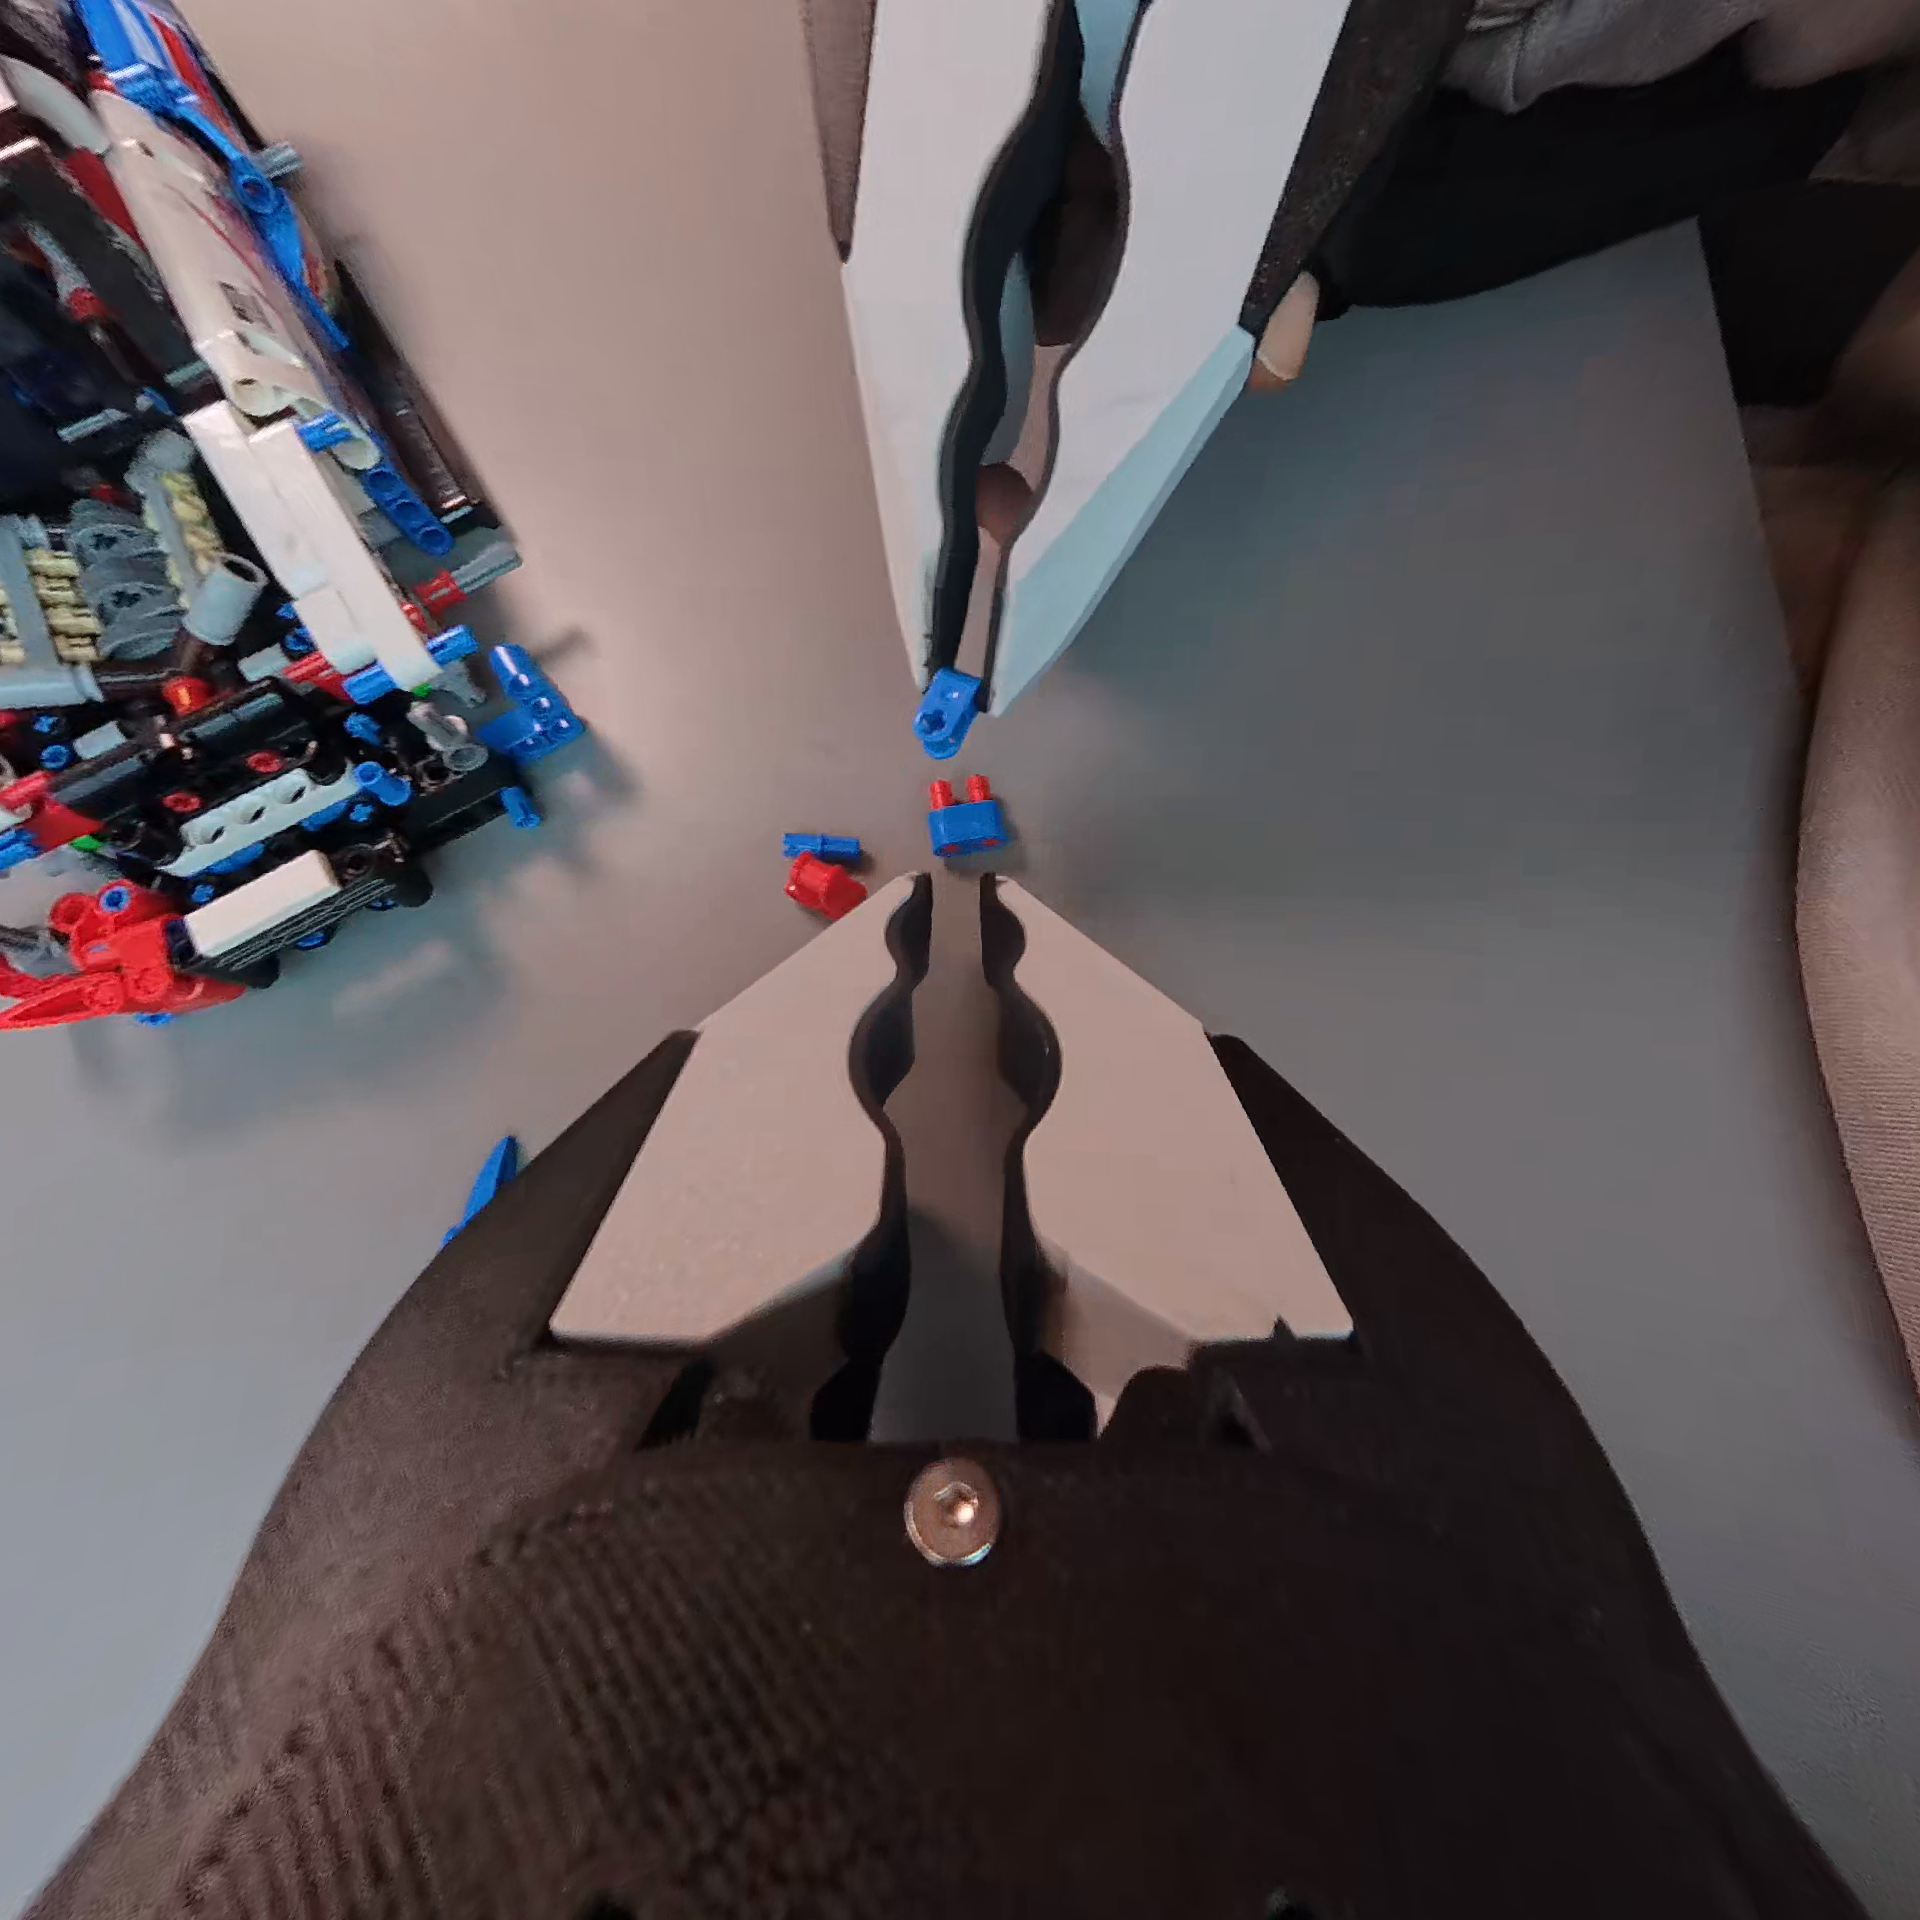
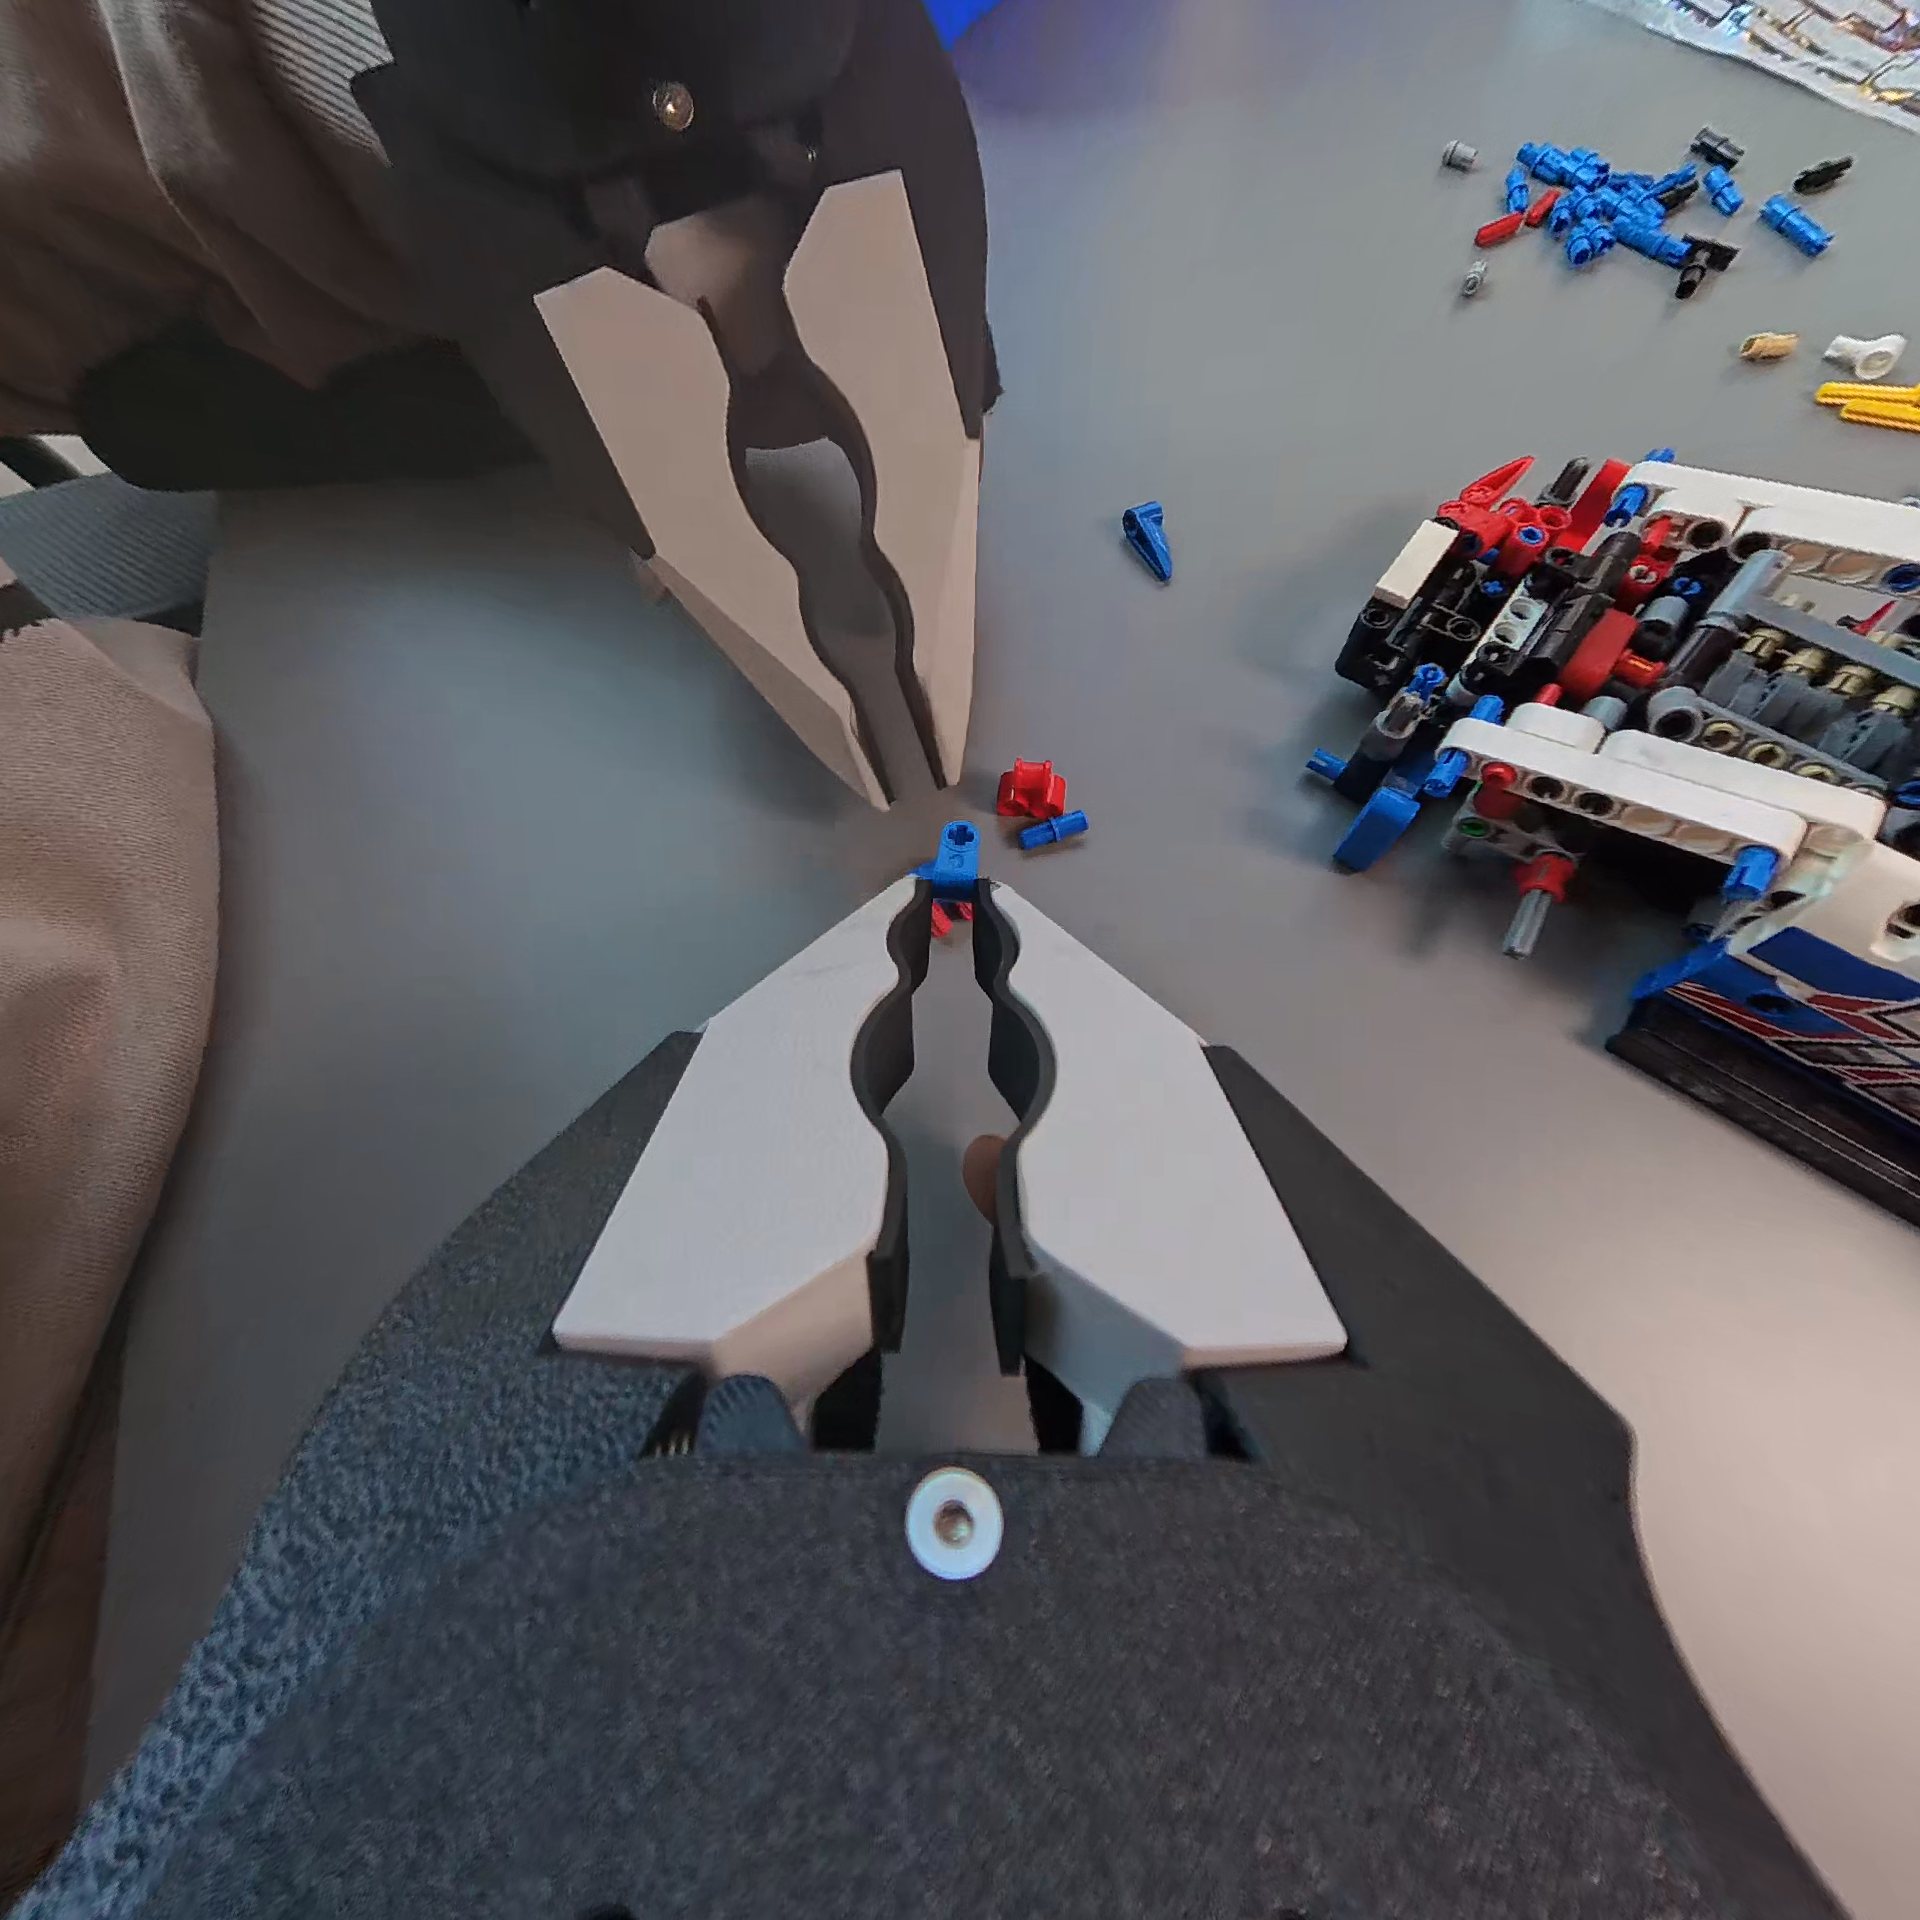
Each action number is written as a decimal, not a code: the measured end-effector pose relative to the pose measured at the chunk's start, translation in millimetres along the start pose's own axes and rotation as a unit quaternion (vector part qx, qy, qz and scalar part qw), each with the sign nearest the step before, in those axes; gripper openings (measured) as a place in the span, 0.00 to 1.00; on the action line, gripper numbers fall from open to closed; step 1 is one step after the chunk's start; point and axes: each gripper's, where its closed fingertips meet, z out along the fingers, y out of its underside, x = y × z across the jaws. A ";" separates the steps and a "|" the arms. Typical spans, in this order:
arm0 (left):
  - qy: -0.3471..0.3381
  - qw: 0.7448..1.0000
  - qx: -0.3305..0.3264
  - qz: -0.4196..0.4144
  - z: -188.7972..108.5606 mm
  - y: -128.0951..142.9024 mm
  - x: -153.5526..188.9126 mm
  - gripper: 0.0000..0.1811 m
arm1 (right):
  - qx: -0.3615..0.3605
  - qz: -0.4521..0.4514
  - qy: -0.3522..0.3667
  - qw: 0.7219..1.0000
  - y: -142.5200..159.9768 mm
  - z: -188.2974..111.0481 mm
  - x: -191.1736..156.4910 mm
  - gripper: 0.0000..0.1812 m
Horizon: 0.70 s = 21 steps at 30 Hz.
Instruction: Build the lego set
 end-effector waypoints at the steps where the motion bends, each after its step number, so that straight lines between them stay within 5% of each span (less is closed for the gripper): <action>1: -0.006 1.000 0.002 0.001 -0.5 -0.8 -2.1 0.05 | -0.004 -0.002 0.000 1.000 1.3 -0.5 1.1 0.02; 10: -0.031 0.999 -0.033 -0.004 16.5 -5.5 0.6 0.13 | -0.014 0.000 0.022 1.000 6.5 -5.0 15.7 0.02; 16: -0.029 0.998 -0.049 0.003 22.0 -5.0 4.3 0.07 | -0.046 -0.015 0.012 0.999 16.2 -4.0 10.9 0.02; 21: 0.000 1.000 0.019 -0.009 14.9 -16.8 5.3 0.07 | -0.118 -0.045 0.009 0.992 32.5 -10.4 12.4 0.02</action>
